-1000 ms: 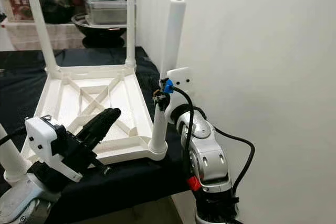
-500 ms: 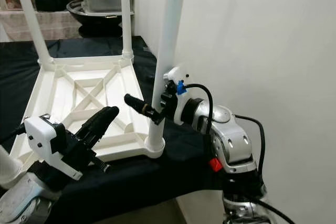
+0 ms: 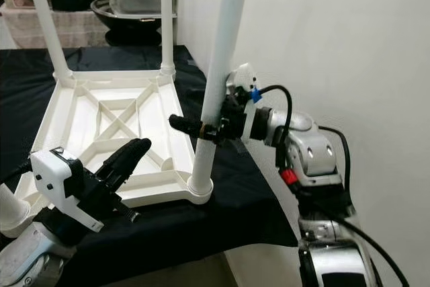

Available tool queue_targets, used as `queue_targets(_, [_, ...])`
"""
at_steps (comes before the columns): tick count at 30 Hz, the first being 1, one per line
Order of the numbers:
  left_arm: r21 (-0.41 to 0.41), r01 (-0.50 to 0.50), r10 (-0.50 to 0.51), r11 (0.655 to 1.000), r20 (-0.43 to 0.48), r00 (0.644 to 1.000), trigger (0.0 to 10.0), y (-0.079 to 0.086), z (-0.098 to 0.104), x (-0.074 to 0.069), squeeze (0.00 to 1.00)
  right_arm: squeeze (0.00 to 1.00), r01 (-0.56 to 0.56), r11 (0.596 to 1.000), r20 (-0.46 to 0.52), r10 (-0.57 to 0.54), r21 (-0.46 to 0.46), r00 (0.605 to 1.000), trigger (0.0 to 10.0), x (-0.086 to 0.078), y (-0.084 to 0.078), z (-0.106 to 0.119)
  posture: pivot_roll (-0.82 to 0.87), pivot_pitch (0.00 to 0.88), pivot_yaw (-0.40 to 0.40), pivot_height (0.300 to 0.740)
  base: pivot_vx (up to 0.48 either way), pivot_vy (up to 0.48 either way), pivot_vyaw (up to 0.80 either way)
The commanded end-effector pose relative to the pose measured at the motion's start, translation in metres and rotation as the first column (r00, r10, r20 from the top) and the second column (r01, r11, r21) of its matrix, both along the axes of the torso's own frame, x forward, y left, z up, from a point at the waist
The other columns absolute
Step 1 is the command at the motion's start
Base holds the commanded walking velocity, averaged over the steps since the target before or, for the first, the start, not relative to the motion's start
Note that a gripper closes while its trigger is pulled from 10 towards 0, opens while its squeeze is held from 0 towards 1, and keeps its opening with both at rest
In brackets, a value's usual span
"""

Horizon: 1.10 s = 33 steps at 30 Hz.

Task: Building children table

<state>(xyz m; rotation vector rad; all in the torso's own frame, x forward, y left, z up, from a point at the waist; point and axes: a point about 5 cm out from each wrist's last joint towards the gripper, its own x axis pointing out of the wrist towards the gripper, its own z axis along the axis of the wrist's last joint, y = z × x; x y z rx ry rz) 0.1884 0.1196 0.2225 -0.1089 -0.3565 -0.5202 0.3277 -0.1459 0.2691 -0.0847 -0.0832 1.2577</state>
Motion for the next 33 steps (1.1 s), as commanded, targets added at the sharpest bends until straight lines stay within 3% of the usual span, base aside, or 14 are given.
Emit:
queue_targets(1, [0.008, 0.002, -0.001, 1.0, -0.017, 1.0, 10.0, 0.0, -0.002, -0.001, 0.0, 0.0, -0.031, 0.999, 0.021, 0.03, 0.031, 0.999, 0.0, 0.0, -0.01, 0.008, -0.01, 0.032, -0.119, 0.74, 0.0, 0.0, 0.0])
queue_targets(8, [0.009, 0.002, -0.002, 1.0, -0.017, 1.0, 10.0, 0.0, -0.002, -0.001, 0.0, 0.0, -0.067, 0.995, 0.013, 0.066, 0.068, 0.998, 0.0, 0.0, -0.025, 0.013, -0.02, 0.027, -0.117, 0.74, 0.0, 0.0, 0.0])
queue_targets(14, [0.008, 0.006, -0.006, 1.0, -0.018, 1.0, 10.0, -0.001, -0.002, -0.001, 0.0, 0.0, -0.07, 0.994, -0.001, 0.07, 0.083, 0.998, 0.0, -0.004, -0.025, 0.007, -0.02, 0.025, -0.116, 0.74, 0.0, 0.0, 0.0])
queue_targets(18, [0.007, 0.008, -0.007, 1.0, -0.019, 1.0, 10.0, -0.001, -0.003, -0.002, 0.0, 0.0, -0.002, 0.997, -0.036, 0.005, 0.073, 0.999, 0.0, -0.009, -0.016, -0.007, -0.02, 0.025, -0.12, 0.74, 0.0, 0.0, 0.0])
queue_targets(19, [0.006, 0.007, -0.007, 1.0, -0.02, 1.0, 10.0, -0.001, -0.003, -0.002, 0.0, 0.0, 0.148, 0.989, -0.105, -0.149, -0.016, 0.983, 0.0, -0.004, -0.009, -0.025, -0.02, 0.025, -0.13, 0.74, 0.0, 0.0, 0.0])
queue_targets(20, [0.006, 0.007, -0.007, 1.0, -0.021, 1.0, 10.0, -0.001, -0.003, -0.002, 0.0, 0.0, 0.558, 0.783, -0.079, -0.596, -0.275, 0.799, 0.0, 0.01, -0.014, -0.057, -0.02, 0.026, -0.128, 0.74, 0.0, 0.0, 0.0])
queue_targets(21, [0.006, 0.007, -0.007, 1.0, -0.022, 1.0, 10.0, -0.001, -0.003, -0.002, 0.0, 0.0, 0.715, 0.633, -0.036, -0.755, -0.298, 0.654, 0.0, 0.004, -0.011, -0.07, -0.02, 0.021, -0.135, 0.74, 0.0, 0.0, 0.0])
queue_targets(22, [0.006, 0.007, -0.007, 1.0, -0.023, 1.0, 10.0, -0.001, -0.004, -0.002, 0.0, 0.0, 0.795, 0.533, -0.021, -0.834, -0.291, 0.551, 0.0, -0.002, -0.01, -0.076, -0.02, 0.021, -0.135, 0.74, 0.0, 0.0, 0.0])
queue_targets(23, [0.004, 0.007, -0.006, 1.0, -0.022, 1.0, 10.0, -0.001, -0.003, -0.001, 0.0, 0.0, 0.773, 0.556, -0.042, -0.819, -0.304, 0.573, 0.0, -0.016, 0.009, -0.09, -0.02, 0.025, -0.112, 0.74, 0.0, 0.0, 0.0])
queue_targets(24, [0.002, 0.006, -0.006, 1.0, -0.02, 1.0, 10.0, -0.001, -0.002, -0.001, 0.0, 0.0, 0.724, 0.621, -0.08, -0.772, -0.299, 0.63, 0.0, -0.027, 0.024, -0.098, -0.02, 0.025, -0.112, 0.74, 0.0, 0.0, 0.0])
queue_targets(25, [0.003, 0.007, -0.007, 1.0, -0.018, 1.0, 10.0, -0.001, -0.002, 0.0, 0.0, 0.0, 0.71, 0.635, -0.064, -0.757, -0.303, 0.65, 0.0, -0.032, 0.033, -0.1, -0.02, 0.019, -0.109, 0.74, 0.0, 0.0, 0.0])
queue_targets(33, [0.003, 0.013, -0.013, 1.0, -0.016, 1.0, 10.0, -0.002, -0.003, 0.002, 0.0, 0.0, 0.697, 0.669, -0.047, -0.73, -0.259, 0.682, 0.0, -0.023, 0.046, -0.084, -0.04, 0.012, -0.114, 0.74, 0.0, 0.0, 0.0])
